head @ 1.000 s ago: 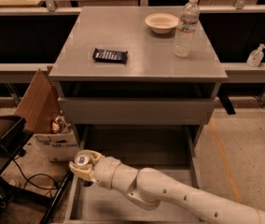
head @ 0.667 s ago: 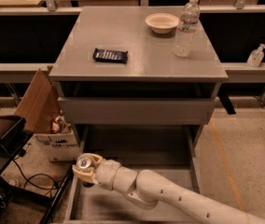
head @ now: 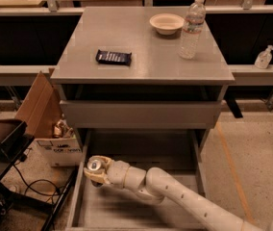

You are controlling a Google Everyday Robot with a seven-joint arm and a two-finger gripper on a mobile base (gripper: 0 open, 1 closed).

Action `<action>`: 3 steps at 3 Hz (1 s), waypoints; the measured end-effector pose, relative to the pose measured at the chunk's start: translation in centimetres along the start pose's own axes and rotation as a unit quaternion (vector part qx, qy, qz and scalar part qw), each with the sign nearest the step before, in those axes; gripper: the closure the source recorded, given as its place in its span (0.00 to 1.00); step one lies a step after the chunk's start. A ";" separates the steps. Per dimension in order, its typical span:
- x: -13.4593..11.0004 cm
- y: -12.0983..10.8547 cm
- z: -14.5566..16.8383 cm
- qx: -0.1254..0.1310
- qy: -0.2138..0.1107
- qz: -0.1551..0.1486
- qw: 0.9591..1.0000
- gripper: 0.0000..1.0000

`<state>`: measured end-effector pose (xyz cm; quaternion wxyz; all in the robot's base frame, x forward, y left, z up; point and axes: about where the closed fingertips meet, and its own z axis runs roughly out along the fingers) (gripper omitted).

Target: Place redbull can into middle drawer

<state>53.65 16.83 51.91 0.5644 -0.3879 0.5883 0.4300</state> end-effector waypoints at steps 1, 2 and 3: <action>1.7 -1.4 -0.6 -0.021 0.024 -0.004 0.999 1.00; 4.8 -2.4 -1.9 -0.041 0.099 -0.002 0.994 1.00; 7.0 -2.5 -2.9 -0.048 0.147 0.007 0.988 1.00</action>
Offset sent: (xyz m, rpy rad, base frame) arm 0.0196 -0.0462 -0.0711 -0.2935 0.0895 0.1267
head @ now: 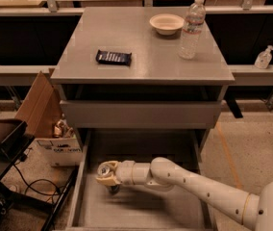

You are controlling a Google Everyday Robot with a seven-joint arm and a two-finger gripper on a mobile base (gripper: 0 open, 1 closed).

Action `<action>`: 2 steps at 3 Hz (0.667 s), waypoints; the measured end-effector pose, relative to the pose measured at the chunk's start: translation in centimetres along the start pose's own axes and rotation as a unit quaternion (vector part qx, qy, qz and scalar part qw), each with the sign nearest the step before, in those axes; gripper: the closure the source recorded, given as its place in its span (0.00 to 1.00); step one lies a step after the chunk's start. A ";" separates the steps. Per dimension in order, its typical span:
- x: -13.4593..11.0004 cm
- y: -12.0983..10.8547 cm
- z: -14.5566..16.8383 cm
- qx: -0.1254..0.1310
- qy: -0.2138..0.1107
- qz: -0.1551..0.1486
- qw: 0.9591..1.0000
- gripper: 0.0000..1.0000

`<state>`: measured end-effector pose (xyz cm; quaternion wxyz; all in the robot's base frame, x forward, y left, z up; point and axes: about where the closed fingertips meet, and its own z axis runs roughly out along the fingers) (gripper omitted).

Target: Place redbull can into middle drawer

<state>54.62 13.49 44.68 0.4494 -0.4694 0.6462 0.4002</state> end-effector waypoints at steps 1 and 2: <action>0.2 0.1 0.0 -0.001 0.001 0.001 1.000 0.82; 0.2 0.2 0.2 -0.003 0.001 0.001 1.000 0.59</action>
Offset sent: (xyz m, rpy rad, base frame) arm -0.0007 -0.0004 -0.0023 -0.0033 0.0032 0.0010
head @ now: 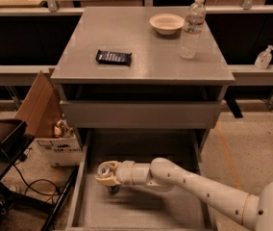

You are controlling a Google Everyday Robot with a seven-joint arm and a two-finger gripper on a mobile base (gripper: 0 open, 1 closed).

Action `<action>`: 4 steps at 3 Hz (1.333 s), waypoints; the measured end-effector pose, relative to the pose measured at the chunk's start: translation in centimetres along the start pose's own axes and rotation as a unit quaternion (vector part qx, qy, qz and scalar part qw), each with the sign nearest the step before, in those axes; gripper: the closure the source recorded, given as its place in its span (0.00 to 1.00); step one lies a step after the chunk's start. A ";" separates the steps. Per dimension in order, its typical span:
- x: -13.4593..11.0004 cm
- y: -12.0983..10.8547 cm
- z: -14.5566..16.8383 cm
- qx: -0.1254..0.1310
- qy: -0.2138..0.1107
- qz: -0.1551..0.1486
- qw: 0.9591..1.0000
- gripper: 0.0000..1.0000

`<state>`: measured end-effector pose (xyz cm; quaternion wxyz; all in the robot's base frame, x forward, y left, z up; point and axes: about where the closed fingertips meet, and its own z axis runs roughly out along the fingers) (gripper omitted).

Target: Place redbull can into middle drawer

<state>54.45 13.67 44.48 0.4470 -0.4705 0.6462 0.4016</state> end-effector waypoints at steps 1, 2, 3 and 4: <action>0.0 0.1 0.1 -0.001 0.000 0.000 1.000 0.35; -0.1 0.2 0.2 -0.002 0.000 0.000 1.000 0.12; -0.1 0.3 0.4 -0.004 -0.001 0.000 1.000 0.00; -0.1 0.3 0.4 -0.004 -0.001 0.000 1.000 0.00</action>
Offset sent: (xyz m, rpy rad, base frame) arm -0.0003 0.0007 0.0000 0.0004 0.0003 0.0012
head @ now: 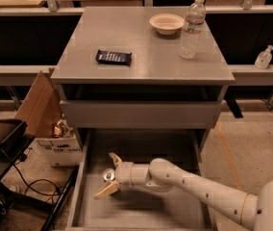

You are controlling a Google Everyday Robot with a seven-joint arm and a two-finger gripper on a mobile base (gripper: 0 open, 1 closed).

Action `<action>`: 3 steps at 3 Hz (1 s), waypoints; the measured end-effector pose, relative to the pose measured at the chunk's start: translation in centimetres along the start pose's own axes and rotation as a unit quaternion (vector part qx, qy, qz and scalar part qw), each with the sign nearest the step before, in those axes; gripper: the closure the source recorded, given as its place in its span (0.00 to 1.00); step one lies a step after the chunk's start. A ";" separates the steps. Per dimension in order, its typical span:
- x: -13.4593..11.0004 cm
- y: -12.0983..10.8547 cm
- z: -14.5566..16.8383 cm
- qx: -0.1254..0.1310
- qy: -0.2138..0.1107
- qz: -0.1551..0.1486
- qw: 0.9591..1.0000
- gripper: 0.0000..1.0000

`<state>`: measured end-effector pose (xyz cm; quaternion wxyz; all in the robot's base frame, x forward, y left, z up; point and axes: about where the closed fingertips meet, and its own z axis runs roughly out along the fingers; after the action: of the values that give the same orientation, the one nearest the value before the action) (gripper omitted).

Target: Place redbull can into middle drawer

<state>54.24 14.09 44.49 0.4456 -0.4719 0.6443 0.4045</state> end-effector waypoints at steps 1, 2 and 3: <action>-4.5 0.2 -6.1 -0.019 0.013 -0.031 0.999 0.00; -9.0 0.9 -12.7 -0.040 0.040 -0.068 0.996 0.00; -12.4 1.5 -18.0 -0.070 0.098 -0.076 0.990 0.00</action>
Offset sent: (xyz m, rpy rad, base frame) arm -0.0314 -0.1643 0.2028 -0.1699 -0.1543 0.2021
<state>51.27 0.51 61.47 0.3753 -0.5873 0.6170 0.3654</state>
